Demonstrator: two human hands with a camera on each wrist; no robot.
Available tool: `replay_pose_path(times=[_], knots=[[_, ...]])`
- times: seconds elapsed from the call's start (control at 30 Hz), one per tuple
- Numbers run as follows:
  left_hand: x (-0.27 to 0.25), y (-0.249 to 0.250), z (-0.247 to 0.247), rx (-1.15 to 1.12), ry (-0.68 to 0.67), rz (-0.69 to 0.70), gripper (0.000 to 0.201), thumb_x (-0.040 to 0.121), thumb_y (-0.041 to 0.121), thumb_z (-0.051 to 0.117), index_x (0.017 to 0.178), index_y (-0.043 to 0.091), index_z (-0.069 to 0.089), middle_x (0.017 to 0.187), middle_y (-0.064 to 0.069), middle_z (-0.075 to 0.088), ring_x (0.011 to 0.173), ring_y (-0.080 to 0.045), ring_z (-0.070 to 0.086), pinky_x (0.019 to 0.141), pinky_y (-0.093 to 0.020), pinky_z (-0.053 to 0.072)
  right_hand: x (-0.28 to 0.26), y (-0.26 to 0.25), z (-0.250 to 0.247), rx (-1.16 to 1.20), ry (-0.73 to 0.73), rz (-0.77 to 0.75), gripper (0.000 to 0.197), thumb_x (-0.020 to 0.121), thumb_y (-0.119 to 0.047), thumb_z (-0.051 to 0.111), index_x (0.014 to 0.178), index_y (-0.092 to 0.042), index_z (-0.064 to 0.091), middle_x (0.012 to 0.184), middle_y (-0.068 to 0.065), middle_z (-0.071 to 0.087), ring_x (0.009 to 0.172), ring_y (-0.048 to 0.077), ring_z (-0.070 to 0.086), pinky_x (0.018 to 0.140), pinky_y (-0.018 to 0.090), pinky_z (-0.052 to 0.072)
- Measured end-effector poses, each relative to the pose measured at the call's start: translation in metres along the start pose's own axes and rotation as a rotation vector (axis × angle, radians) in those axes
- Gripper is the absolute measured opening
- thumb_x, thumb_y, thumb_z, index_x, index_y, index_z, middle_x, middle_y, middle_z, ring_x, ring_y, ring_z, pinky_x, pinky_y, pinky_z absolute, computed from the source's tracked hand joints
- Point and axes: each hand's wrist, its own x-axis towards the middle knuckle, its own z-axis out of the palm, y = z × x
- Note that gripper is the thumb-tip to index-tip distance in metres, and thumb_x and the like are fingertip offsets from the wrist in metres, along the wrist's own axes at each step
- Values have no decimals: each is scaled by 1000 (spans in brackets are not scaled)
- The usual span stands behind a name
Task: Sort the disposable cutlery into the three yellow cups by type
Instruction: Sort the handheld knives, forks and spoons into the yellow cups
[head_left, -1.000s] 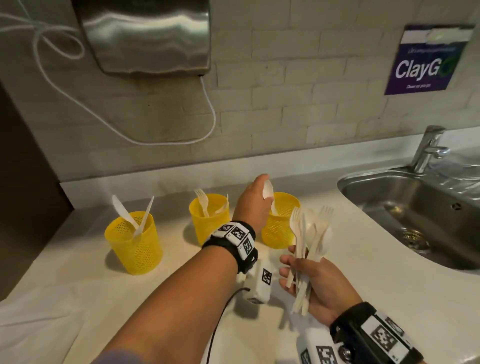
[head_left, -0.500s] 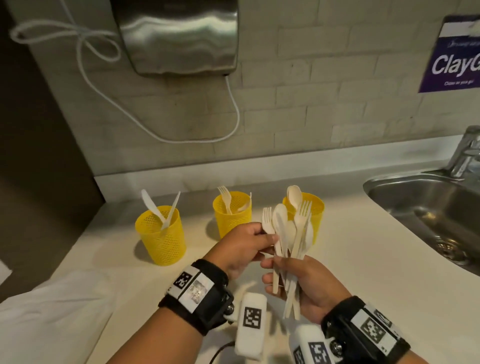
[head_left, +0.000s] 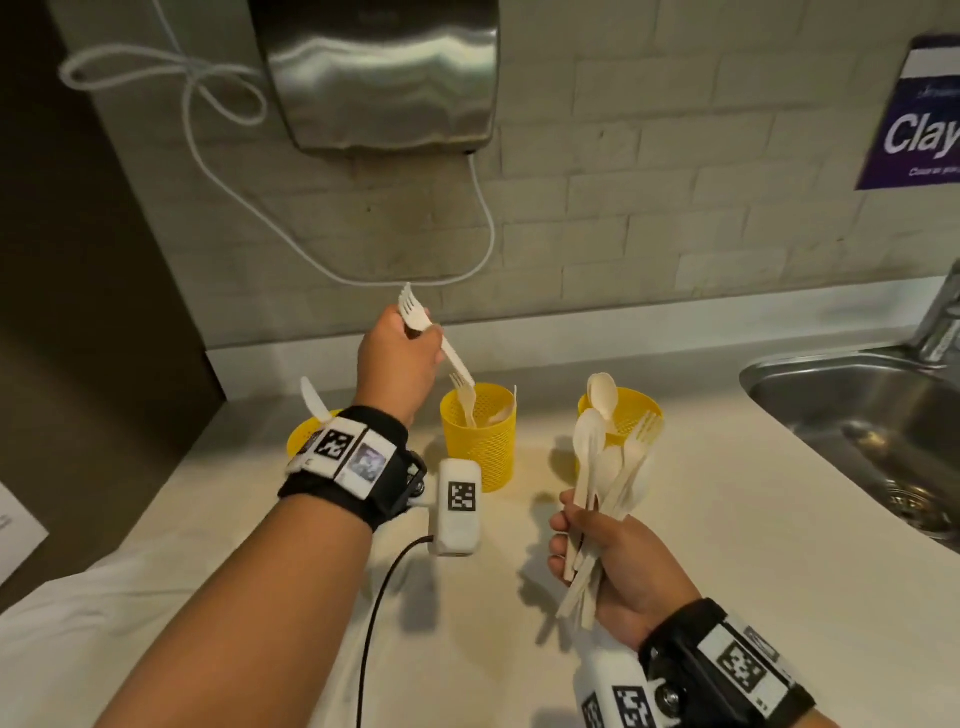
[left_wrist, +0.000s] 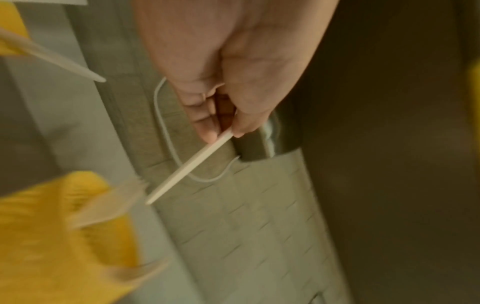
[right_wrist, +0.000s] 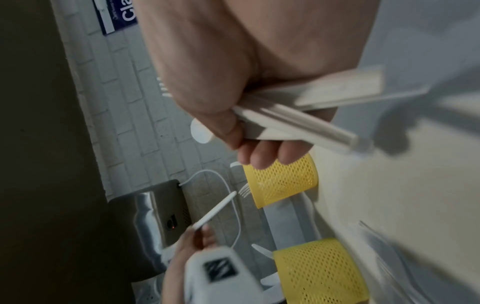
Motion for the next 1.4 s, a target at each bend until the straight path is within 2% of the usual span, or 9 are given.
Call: replay_pose_path(times=[0.2,0.3,0.37,0.47,0.53,0.73,0.87,1.07,1.4], knots=[[1,-35,32,411,-276,-81,34,83,22,63,115,9,57,113,-17,65,105,-34,62,93,-42,50,-8,-5,0,-96,-82,48,15,91,1,47,98,-6,57,63,8,55,48,17,46,47,26,40],[-14,-31,23,440,-161,14,54,87,24,60,136,11,43,136,-15,48,121,-32,51,102,-39,39,-9,-7,-4,-123,-107,54,17,90,1,46,100,-6,58,63,8,54,47,16,43,43,24,37],[-38,-21,18,254,-181,3,51,87,26,60,135,20,43,126,-9,54,113,-27,55,99,-40,42,-9,-8,-3,-136,-127,60,17,90,1,46,100,-7,58,63,8,53,45,15,42,42,23,36],[-76,-14,20,-110,-618,-257,44,90,20,58,131,29,44,98,-1,60,89,-19,59,79,-33,50,-8,-5,1,-153,-181,114,16,90,-2,49,100,-8,59,60,6,52,42,14,41,41,21,34],[-87,-16,21,-223,-727,-316,35,92,7,52,124,21,52,92,-2,59,76,-15,55,66,-27,49,-7,-2,6,-166,-232,155,12,88,-5,54,98,-9,61,59,6,52,43,14,43,42,22,37],[-96,-20,7,-34,-724,-160,21,83,-2,54,85,19,59,73,-2,61,54,-14,56,54,-25,47,-7,3,18,-150,-299,222,10,82,-2,58,91,-3,64,75,14,63,60,25,63,54,34,55],[-87,-24,-5,-160,-541,-251,17,86,3,55,80,18,60,81,-4,60,66,-13,53,58,-24,44,-4,-2,19,-166,-293,213,19,86,1,52,102,0,62,81,16,65,62,27,66,55,38,57],[-94,-26,-10,-425,-767,-391,16,85,-6,53,80,9,59,68,-5,61,61,-18,54,54,-25,46,-5,2,22,-216,-367,255,18,78,1,54,93,-3,64,78,16,64,54,25,58,48,30,47],[-85,-26,-15,-675,-481,-504,24,87,-5,53,95,18,55,75,-5,60,60,-12,48,41,-15,43,-2,9,9,-189,-404,288,40,69,-5,60,109,-2,59,71,13,63,48,22,55,42,27,47]])
